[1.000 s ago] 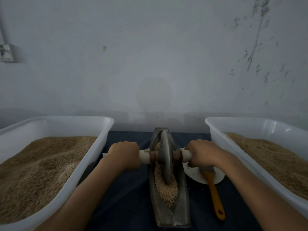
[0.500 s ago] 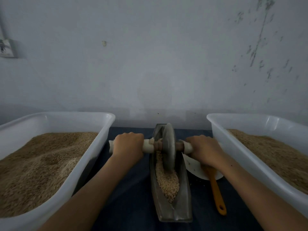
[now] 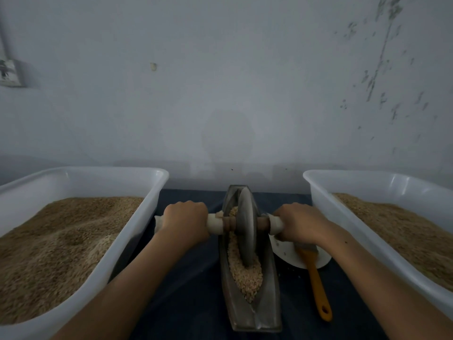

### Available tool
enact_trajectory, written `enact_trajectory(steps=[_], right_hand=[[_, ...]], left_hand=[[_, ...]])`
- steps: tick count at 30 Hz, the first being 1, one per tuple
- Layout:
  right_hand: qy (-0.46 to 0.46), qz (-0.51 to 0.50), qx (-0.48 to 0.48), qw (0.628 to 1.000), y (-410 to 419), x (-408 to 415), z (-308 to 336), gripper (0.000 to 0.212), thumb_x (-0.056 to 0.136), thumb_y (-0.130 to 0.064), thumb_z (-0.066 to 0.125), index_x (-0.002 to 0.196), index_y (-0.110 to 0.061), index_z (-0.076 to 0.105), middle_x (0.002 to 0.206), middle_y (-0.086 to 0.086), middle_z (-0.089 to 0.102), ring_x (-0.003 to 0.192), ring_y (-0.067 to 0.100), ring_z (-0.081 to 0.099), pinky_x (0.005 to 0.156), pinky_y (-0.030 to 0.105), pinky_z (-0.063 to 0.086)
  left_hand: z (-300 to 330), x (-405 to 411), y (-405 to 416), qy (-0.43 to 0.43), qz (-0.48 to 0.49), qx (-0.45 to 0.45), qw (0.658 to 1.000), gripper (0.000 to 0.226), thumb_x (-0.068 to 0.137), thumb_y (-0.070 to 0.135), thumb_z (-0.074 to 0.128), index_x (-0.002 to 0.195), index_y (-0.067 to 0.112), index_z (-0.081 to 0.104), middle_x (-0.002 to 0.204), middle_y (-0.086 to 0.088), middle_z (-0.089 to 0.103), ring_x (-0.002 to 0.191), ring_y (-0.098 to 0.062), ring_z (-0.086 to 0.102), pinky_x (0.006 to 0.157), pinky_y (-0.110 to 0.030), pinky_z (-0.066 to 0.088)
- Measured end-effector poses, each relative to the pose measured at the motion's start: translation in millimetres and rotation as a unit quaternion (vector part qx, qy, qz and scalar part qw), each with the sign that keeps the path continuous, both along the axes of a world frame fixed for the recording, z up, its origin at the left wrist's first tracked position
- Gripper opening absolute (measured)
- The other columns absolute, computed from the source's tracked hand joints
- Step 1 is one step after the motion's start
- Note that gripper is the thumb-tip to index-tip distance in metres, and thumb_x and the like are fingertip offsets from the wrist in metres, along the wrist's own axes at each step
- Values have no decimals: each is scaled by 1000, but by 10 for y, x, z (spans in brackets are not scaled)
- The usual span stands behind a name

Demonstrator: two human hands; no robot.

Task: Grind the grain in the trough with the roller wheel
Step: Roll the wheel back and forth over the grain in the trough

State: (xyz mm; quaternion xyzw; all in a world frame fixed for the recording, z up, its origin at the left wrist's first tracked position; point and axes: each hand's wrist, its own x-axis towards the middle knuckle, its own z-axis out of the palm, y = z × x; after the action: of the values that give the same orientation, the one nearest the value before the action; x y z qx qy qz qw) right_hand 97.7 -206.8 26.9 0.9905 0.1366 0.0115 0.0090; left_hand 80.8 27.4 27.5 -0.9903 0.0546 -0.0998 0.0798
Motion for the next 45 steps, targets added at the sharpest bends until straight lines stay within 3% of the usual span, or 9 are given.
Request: enact_trajectory(steps=[7, 11, 14, 18, 22, 28, 38, 42, 45], right_hand=[[-111, 4, 10, 994, 30, -28, -60, 15, 89, -32, 54, 75, -28, 51, 81, -6, 61, 74, 16, 57, 60, 29, 35], [-32, 8, -27, 999, 39, -40, 41, 7, 84, -31, 63, 87, -25, 61, 85, -3, 64, 78, 16, 60, 61, 27, 42], [39, -3, -43, 998, 36, -51, 111, 26, 81, -34, 69, 104, -22, 64, 95, 0, 66, 85, 16, 62, 74, 31, 51], [45, -8, -39, 998, 33, -26, 99, 26, 81, -34, 69, 104, -23, 64, 96, 0, 67, 86, 17, 63, 75, 33, 52], [-41, 7, -24, 999, 29, -24, 11, 6, 86, -32, 60, 83, -28, 57, 83, -4, 63, 76, 14, 59, 59, 27, 38], [-145, 2, -6, 989, 60, -17, -77, 7, 89, -27, 54, 83, -24, 55, 85, -3, 63, 76, 18, 59, 64, 31, 44], [57, -4, -39, 998, 27, -61, 111, 29, 81, -33, 71, 107, -24, 62, 86, -5, 59, 79, 14, 58, 63, 26, 41], [-24, 6, -30, 999, 32, -32, 30, 7, 84, -31, 64, 81, -29, 57, 82, -6, 61, 76, 14, 59, 59, 25, 40], [-115, 13, -5, 993, 26, -9, -68, 12, 86, -28, 57, 76, -30, 51, 81, -6, 61, 77, 17, 60, 59, 28, 35]], left_hand=[[-52, 33, -4, -59, -13, -30, 998, 24, 86, 35, 58, 106, 21, 56, 102, 0, 62, 94, -19, 60, 70, -28, 37], [-33, 40, 54, 13, -18, -32, 999, 26, 84, 33, 61, 105, 18, 57, 88, 2, 58, 79, -15, 54, 69, -27, 39], [-17, 40, 72, 59, -26, -30, 997, 29, 81, 32, 64, 104, 17, 58, 74, 7, 46, 71, -12, 49, 67, -26, 40], [-16, 43, 59, 52, -22, -22, 998, 29, 81, 33, 64, 104, 17, 57, 77, 6, 47, 72, -13, 49, 67, -27, 41], [-41, 46, 39, 1, -14, -21, 1000, 22, 83, 30, 61, 102, 19, 59, 84, 4, 55, 76, -15, 53, 67, -28, 39], [-85, 45, 32, -41, -15, -46, 998, 21, 86, 32, 59, 104, 21, 57, 98, 1, 62, 89, -17, 59, 70, -28, 38], [-9, 40, 59, 73, -27, -22, 997, 31, 79, 34, 66, 104, 17, 57, 72, 7, 45, 73, -13, 50, 68, -27, 42], [-19, 28, 46, 40, -15, -22, 999, 27, 82, 32, 63, 105, 18, 58, 79, 5, 50, 76, -14, 52, 68, -28, 40], [-47, 5, 18, -26, -12, -27, 999, 22, 86, 30, 59, 106, 19, 57, 98, 0, 61, 89, -19, 59, 70, -29, 38]])
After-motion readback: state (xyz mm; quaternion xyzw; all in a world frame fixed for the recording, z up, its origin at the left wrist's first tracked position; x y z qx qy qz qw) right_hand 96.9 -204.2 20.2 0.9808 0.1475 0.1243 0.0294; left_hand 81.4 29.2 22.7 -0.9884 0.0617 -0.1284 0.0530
